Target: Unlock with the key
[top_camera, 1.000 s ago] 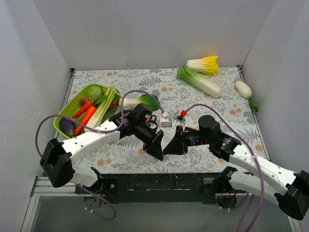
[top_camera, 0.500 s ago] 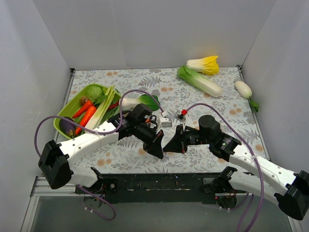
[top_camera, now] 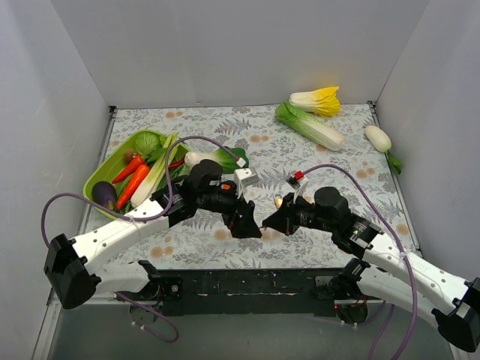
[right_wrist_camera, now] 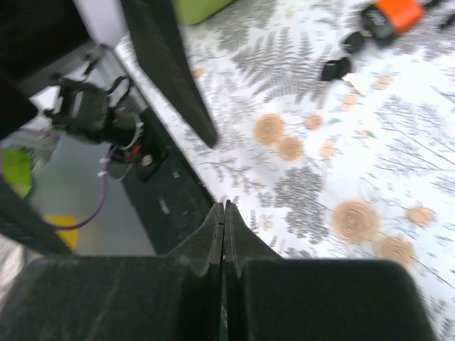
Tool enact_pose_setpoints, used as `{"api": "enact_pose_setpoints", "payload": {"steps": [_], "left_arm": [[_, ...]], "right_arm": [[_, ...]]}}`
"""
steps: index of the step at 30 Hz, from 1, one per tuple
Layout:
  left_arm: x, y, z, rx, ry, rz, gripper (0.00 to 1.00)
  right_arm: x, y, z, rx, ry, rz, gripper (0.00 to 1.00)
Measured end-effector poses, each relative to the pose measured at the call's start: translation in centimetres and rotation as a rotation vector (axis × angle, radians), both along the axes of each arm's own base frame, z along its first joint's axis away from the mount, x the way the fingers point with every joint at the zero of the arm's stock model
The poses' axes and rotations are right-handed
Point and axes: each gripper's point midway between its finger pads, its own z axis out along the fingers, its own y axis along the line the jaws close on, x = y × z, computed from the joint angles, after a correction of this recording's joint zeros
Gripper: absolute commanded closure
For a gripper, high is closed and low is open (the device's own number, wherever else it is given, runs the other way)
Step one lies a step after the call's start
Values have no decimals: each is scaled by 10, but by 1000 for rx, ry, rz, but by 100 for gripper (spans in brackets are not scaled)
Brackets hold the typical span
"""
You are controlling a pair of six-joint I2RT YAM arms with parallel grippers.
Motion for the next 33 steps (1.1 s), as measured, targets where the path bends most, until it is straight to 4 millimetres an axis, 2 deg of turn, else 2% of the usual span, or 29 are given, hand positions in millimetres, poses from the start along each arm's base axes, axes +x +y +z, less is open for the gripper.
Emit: {"api": "enact_pose_setpoints", "payload": {"steps": [5,7,9,12,15,18,23,27,28,30,33], "left_arm": [[22,-7,13,-105,-11,188,2],[36,-12,15,-152,16,283,2],[52,-19,16,-189,58,381,6],[78,-36,10,-216,134,504,9],[103,-56,-18,-155,200,619,10],[116,-77,-55,-43,227,708,12],[133,-110,-108,152,204,839,12],[139,-116,-133,265,181,915,13],[141,-115,-136,284,176,933,14],[149,-113,-145,337,168,988,24],[155,-113,-152,383,172,1038,25]], "right_arm": [[29,-26,-22,-43,-38,-205,99],[42,-41,-33,-64,-48,-296,99],[56,-58,-41,-79,-57,-387,99],[81,-87,-45,-91,-79,-524,99],[101,-113,-40,-90,-99,-648,99],[115,-137,-33,-85,-131,-748,99],[123,-148,-24,-87,-152,-794,99],[124,-151,-12,-72,-174,-809,99],[123,-152,-9,-66,-182,-814,99],[121,-155,0,-51,-204,-828,99],[118,-158,8,-40,-223,-834,99]]}}
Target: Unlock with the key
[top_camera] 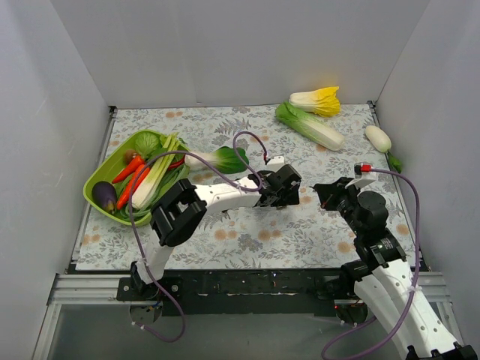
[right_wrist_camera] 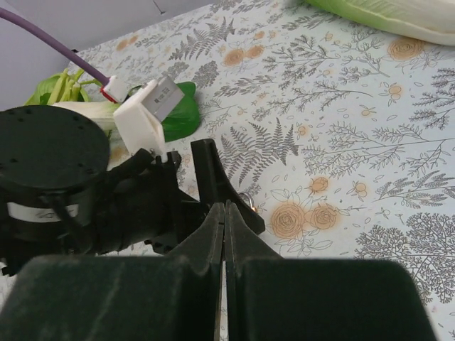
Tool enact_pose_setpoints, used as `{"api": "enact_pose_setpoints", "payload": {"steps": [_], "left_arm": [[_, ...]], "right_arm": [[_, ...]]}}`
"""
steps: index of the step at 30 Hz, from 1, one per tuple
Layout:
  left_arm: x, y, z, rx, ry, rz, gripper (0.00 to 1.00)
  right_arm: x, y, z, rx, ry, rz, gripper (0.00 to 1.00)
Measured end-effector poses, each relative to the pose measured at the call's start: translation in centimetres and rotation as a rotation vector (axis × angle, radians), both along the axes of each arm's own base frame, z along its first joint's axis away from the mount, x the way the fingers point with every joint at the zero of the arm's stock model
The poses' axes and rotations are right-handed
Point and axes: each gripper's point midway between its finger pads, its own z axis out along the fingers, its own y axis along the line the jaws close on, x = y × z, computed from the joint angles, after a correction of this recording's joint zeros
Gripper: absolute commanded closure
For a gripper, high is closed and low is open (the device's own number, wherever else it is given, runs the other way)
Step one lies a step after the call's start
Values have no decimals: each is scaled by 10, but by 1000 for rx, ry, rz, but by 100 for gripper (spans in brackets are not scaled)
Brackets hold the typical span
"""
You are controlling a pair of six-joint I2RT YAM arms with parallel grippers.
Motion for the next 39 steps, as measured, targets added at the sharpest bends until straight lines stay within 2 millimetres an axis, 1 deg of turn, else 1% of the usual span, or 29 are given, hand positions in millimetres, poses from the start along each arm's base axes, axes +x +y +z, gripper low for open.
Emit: {"api": "enact_pose_setpoints", "payload": {"steps": [4,5,6,8,10,21,23,33,39], "left_arm": [[5,3,-18,52,30,58,28],[5,5,-24,73,42,70,27],[8,5,-25,85,41,86,27],[13,1,-23,85,37,107,28],[15,-1,-24,90,38,120,31],[16,1,-30,148,28,134,40],[16,1,-31,160,14,122,40],[25,-14,-29,160,-65,29,42],[25,-15,-29,186,-88,-17,39]], "right_arm": [[-2,0,6,6,-14,4,99],[-3,1,7,8,-15,8,99],[-3,1,7,9,-15,11,99],[-4,2,8,13,-18,18,99],[-6,5,9,22,-20,33,99],[-11,10,14,44,-31,68,99],[-12,11,15,49,-31,75,99],[-12,14,13,61,-16,85,99],[-12,14,12,59,-10,85,99]]}}
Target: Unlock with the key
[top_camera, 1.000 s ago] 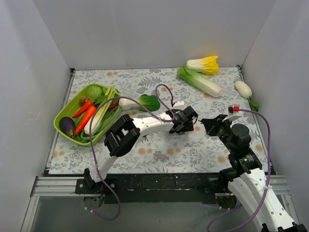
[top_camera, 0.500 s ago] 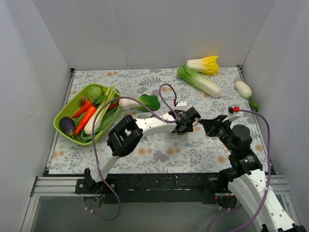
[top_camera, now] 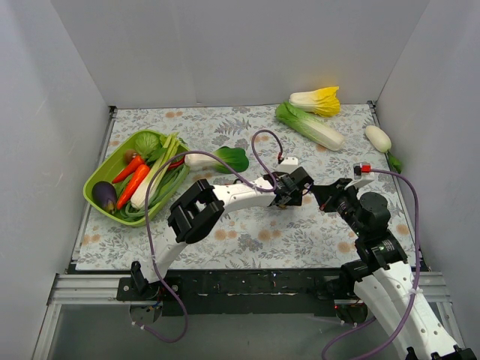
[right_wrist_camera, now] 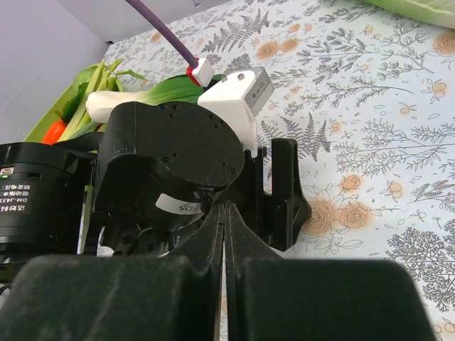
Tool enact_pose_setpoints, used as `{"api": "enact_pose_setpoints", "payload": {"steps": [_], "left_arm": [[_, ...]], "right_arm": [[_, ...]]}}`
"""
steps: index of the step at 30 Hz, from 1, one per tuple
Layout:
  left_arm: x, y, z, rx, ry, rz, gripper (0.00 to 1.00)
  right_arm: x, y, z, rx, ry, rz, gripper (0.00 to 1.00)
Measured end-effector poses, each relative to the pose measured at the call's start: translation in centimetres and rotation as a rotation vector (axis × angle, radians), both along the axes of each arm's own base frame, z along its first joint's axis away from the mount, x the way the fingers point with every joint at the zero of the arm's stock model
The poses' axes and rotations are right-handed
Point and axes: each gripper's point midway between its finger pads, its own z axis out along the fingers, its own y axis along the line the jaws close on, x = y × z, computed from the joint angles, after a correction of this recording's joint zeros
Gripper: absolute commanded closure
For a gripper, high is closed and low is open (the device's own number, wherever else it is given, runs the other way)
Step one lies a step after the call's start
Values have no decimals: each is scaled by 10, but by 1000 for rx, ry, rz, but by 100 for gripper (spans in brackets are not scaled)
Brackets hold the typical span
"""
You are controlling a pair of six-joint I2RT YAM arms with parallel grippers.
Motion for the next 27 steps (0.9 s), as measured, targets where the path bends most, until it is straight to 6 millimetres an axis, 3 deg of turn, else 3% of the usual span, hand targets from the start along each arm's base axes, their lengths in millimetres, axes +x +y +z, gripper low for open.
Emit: {"api": "enact_pose_setpoints", "payload": {"steps": [11,27], "left_arm": [[-5,8,-5,130,-38,-174,37],[-8,11,-5,172,-39,-222,49]], "right_arm": [[-1,2,-4,4,13,14,99],[-2,5,-11,16,41,19,99]]}}
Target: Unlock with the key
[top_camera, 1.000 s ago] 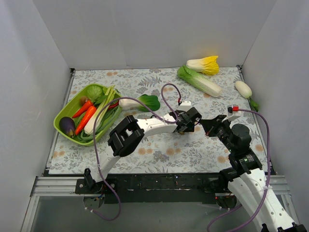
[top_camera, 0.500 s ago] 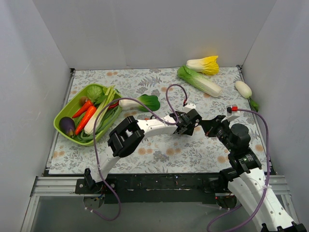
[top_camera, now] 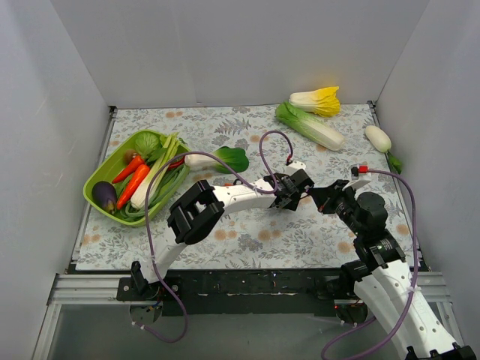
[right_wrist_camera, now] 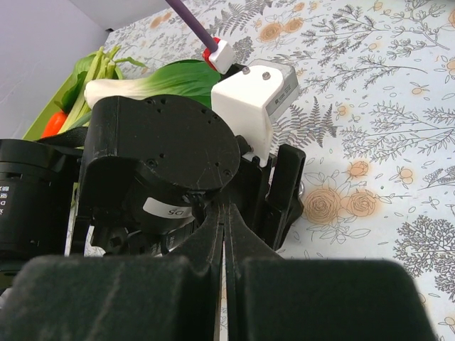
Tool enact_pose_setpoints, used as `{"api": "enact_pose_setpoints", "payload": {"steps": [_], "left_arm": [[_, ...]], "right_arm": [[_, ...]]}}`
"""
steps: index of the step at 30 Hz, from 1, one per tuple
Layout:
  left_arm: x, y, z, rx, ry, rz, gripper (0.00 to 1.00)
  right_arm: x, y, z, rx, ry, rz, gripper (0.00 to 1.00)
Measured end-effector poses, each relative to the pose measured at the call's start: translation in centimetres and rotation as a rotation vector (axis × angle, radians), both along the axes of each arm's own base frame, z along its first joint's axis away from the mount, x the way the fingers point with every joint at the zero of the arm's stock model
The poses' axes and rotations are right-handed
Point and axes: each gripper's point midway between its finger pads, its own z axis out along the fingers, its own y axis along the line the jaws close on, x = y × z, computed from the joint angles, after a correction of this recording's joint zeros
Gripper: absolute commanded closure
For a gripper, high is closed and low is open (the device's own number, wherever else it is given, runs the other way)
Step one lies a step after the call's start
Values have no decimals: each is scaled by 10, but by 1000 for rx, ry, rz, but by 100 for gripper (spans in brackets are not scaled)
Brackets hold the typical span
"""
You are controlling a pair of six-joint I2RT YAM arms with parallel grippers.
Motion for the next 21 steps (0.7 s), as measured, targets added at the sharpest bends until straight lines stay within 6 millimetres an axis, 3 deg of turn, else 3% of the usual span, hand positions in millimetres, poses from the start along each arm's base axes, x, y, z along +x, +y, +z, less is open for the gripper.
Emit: {"api": "enact_pose_setpoints", "payload": {"steps": [5,12,17,21], "left_arm": [[-2,-2,-1,-6,13,-12,54],[-7,-4,-3,-27,36,-20,76],[-9,-1,-3,-68,44,-7,100],[-12,6,-1,-144,87,16,100]], "right_arm": [[0,0,-1,0,1,1,99],[-2,-1,2,3,-11,-3,99],[-4,-3,3,1,-12,-8,99],[-6,-4,4,2,-18,-9,99]]}}
